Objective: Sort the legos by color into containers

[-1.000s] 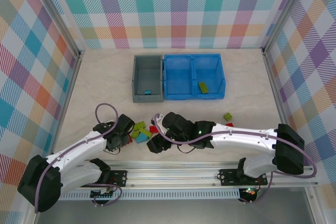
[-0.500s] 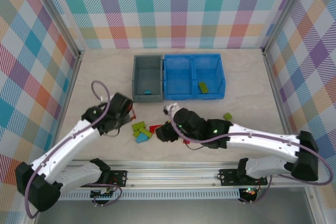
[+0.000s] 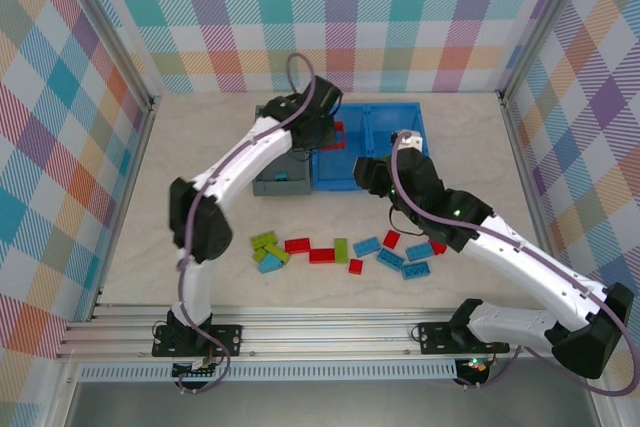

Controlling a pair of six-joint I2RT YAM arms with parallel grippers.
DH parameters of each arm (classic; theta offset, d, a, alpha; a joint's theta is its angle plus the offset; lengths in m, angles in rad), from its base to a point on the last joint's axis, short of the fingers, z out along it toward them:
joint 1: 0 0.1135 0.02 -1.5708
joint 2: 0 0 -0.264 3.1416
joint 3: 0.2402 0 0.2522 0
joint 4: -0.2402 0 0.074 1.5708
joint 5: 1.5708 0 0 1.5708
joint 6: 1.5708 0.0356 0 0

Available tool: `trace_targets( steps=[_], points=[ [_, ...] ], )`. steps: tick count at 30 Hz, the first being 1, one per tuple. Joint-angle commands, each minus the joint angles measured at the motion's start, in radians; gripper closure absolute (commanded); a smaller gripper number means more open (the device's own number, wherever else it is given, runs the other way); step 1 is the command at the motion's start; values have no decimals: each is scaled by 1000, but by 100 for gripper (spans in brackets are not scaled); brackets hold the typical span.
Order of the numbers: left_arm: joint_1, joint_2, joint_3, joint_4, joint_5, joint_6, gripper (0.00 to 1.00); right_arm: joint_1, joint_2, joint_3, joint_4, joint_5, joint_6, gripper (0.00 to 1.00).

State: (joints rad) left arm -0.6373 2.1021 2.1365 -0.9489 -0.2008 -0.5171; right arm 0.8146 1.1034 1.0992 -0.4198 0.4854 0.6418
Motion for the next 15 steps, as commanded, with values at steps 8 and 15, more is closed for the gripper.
trace_targets(
  steps=[8,15],
  points=[
    [24,380,453,-94,-10,94,100,-46,1,48,-37,-63,23,36],
    [28,449,450,-3,-11,118,100,-49,0,45,-43,-101,24,35]
  ],
)
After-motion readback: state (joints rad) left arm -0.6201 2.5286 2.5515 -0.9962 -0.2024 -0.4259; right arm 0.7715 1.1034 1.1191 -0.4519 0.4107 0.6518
